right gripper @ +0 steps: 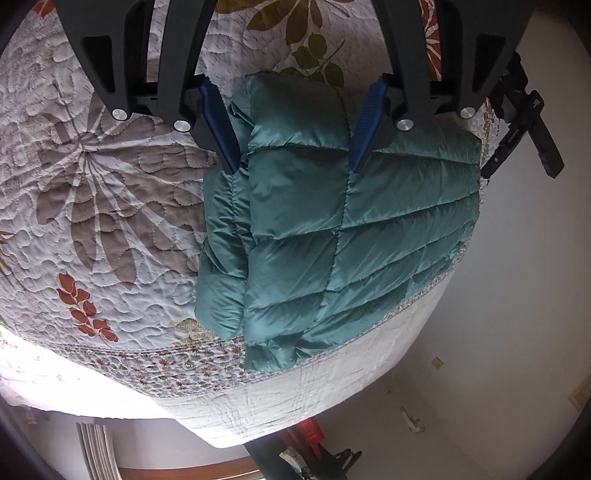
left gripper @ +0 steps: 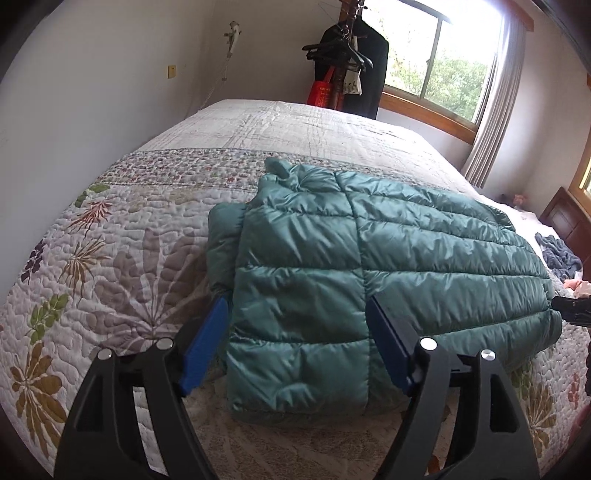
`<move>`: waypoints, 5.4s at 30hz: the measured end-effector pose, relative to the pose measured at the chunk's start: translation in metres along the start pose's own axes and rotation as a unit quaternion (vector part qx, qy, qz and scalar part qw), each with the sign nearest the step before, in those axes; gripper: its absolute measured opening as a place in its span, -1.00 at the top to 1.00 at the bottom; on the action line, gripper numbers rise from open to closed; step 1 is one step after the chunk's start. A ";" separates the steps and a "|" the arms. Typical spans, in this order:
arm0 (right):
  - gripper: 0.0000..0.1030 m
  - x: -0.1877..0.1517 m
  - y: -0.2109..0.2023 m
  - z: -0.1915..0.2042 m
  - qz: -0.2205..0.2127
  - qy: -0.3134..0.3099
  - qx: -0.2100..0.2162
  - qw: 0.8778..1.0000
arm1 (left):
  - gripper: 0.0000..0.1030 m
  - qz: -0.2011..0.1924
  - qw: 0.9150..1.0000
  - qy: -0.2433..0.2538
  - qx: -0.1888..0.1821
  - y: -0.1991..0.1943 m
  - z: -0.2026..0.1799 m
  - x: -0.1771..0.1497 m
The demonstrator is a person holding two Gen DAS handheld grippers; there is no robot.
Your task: Fold large clothes
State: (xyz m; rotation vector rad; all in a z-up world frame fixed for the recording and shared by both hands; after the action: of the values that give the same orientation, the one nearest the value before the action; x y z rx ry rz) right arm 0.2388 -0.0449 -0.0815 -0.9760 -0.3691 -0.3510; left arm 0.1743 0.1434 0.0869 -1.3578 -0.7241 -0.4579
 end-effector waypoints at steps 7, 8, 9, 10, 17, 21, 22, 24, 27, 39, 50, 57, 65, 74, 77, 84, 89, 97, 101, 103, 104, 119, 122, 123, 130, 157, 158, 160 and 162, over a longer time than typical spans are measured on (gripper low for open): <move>0.47 -0.009 0.015 -0.004 0.015 0.004 0.015 1.000 | -0.48 0.008 1.000 0.020 0.009 0.008 -0.005 -0.010; 0.61 -0.010 0.015 -0.003 0.015 0.002 0.015 1.000 | -0.48 0.008 1.000 0.025 0.011 0.008 -0.006 -0.011; 0.67 -0.011 0.014 -0.001 0.014 0.000 0.018 1.000 | -0.48 0.008 1.000 0.027 0.011 0.008 -0.007 -0.011; 0.77 -0.011 0.011 0.002 0.012 -0.002 0.022 1.000 | -0.48 0.007 0.999 0.029 0.012 0.008 -0.008 -0.011; 0.82 -0.006 -0.011 0.011 -0.004 -0.006 0.037 0.999 | -0.51 -0.013 0.999 0.040 0.010 -0.008 -0.016 -0.006; 0.82 -0.005 -0.009 0.004 0.001 0.003 0.038 0.999 | -0.54 -0.024 0.998 0.056 0.017 -0.015 -0.020 -0.004; 0.82 -0.005 -0.006 0.001 0.005 0.005 0.035 0.999 | -0.55 -0.025 0.998 0.060 0.021 -0.015 -0.021 -0.004; 0.82 -0.008 0.001 -0.002 0.013 0.004 0.027 1.000 | -0.55 -0.024 0.997 0.066 0.025 -0.014 -0.021 -0.005; 0.82 -0.011 0.010 -0.005 0.022 0.001 0.019 1.000 | -0.55 -0.020 0.997 0.068 0.026 -0.010 -0.020 -0.007; 0.75 -0.020 0.031 -0.014 0.041 -0.005 0.006 0.999 | -0.55 0.003 0.997 0.071 0.033 0.012 -0.010 -0.017; 0.33 -0.011 0.013 -0.001 0.017 -0.013 0.009 1.000 | -0.66 0.008 1.000 0.013 -0.004 0.003 0.008 -0.008; -0.42 0.009 -0.010 -0.002 -0.022 0.005 0.043 0.999 | -0.74 0.022 0.997 -0.069 -0.038 0.001 0.044 0.003; -0.57 0.025 0.019 -0.023 0.011 0.072 0.103 0.992 | -0.75 0.089 0.981 -0.150 -0.083 0.043 0.068 -0.002; -0.57 0.038 0.062 -0.029 0.042 0.099 0.143 0.984 | -0.75 0.126 0.961 -0.172 -0.175 0.094 0.035 -0.001; -0.52 0.043 0.068 -0.026 0.040 0.102 0.156 0.982 | -0.75 0.133 0.959 -0.167 -0.188 0.102 0.022 0.004; 0.30 0.037 0.056 -0.015 0.028 0.109 0.199 0.973 | -0.01 0.108 0.966 -0.174 -0.159 0.097 0.004 0.000; 0.42 0.030 0.029 -0.010 0.028 0.095 0.183 0.978 | 0.40 0.103 0.972 -0.150 -0.151 0.074 -0.008 -0.001; 0.44 -0.018 -0.030 -0.010 0.045 0.085 0.167 0.981 | 0.41 0.124 0.964 -0.142 -0.186 0.020 -0.015 -0.047; 0.44 -0.050 -0.064 -0.017 0.045 0.073 0.164 0.983 | 0.37 0.132 0.963 -0.120 -0.200 -0.009 -0.025 -0.074; 0.44 -0.067 -0.079 -0.025 0.044 0.073 0.162 0.983 | 0.35 0.136 0.963 -0.110 -0.207 -0.025 -0.028 -0.090; 0.43 -0.076 -0.086 -0.029 0.043 0.071 0.162 0.983 | 0.34 0.137 0.962 -0.107 -0.210 -0.029 -0.030 -0.094; 0.17 -0.128 -0.093 -0.064 0.064 0.099 0.163 0.980 | -0.10 0.129 0.962 -0.084 -0.226 -0.070 -0.024 -0.159; 0.05 -0.124 -0.099 -0.062 0.059 0.094 0.165 0.980 | -0.15 0.129 0.962 -0.090 -0.224 -0.077 -0.020 -0.160; 0.02 -0.126 -0.103 -0.065 0.057 0.093 0.163 0.981 | -0.15 0.128 0.962 -0.092 -0.223 -0.080 -0.017 -0.157; -0.38 -0.135 -0.138 -0.082 0.030 0.098 0.160 0.982 | -0.16 0.073 0.978 -0.077 -0.178 -0.114 -0.003 -0.128; -0.24 -0.153 -0.123 -0.075 0.041 0.101 0.165 0.980 | -0.47 0.078 0.979 0.063 -0.176 -0.087 -0.092 -0.142; -0.15 -0.153 -0.121 -0.073 0.042 0.102 0.167 0.980 | -0.48 0.076 0.979 0.067 -0.176 -0.087 -0.092 -0.144; 0.02 -0.153 -0.117 -0.069 0.041 0.105 0.178 0.978 | -0.49 0.074 0.979 0.072 -0.175 -0.088 -0.093 -0.145; 0.15 -0.152 -0.117 -0.067 0.037 0.105 0.179 0.978 | -0.49 0.072 0.979 0.071 -0.179 -0.089 -0.093 -0.145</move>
State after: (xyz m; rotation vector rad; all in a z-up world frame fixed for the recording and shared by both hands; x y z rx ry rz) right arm 0.0618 -0.1435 -0.0991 -0.5919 -0.1933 -0.3035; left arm 0.0297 0.0212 0.0442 -1.6818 -0.4344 -0.5823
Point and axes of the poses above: each gripper's, at about its wrist camera, not at the fingertips, and y roughly the way its jaws point, z to its left, x to its top, the point moved 10 cm from there along y, roughly the way its jaws point, and after that the axes turned 5 degrees about -z, right-handed, at the moved point
